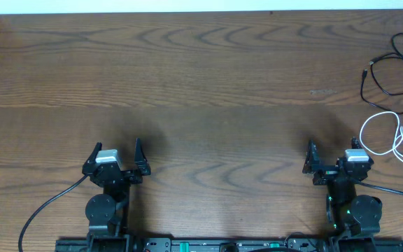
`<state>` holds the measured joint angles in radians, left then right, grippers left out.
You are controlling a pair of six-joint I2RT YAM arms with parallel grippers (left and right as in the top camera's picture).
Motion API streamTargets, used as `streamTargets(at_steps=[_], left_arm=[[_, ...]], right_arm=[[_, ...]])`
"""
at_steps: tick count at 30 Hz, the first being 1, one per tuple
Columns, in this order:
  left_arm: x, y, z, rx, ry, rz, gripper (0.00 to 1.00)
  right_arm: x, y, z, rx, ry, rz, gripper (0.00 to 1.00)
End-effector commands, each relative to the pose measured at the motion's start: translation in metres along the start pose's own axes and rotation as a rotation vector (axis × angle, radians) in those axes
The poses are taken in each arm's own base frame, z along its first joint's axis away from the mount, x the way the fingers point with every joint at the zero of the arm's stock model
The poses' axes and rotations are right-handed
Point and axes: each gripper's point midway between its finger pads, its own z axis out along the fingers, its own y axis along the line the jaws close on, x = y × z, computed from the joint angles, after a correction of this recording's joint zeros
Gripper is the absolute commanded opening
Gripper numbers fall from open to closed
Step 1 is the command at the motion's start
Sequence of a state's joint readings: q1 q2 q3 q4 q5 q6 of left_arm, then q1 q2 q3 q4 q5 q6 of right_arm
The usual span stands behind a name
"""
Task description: Untangle cables
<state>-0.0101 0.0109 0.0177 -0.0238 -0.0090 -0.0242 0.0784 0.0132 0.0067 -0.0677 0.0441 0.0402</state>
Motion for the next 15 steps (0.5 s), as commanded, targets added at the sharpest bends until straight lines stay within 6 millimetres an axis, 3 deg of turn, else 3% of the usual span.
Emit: streamTargets(at_steps=[1, 15], left_arm=[[0.0162, 0.0071, 0.0004, -0.035, 0.052, 0.020, 0.98], [0.0162, 0.0071, 0.0004, -0.035, 0.052, 0.020, 0.98]], right_arm=[[0.0014, 0.0019, 0.0000, -0.008, 0.004, -0.013, 0.99], [0.0014, 0.0019, 0.0000, -0.008, 0.004, -0.013, 0.99]])
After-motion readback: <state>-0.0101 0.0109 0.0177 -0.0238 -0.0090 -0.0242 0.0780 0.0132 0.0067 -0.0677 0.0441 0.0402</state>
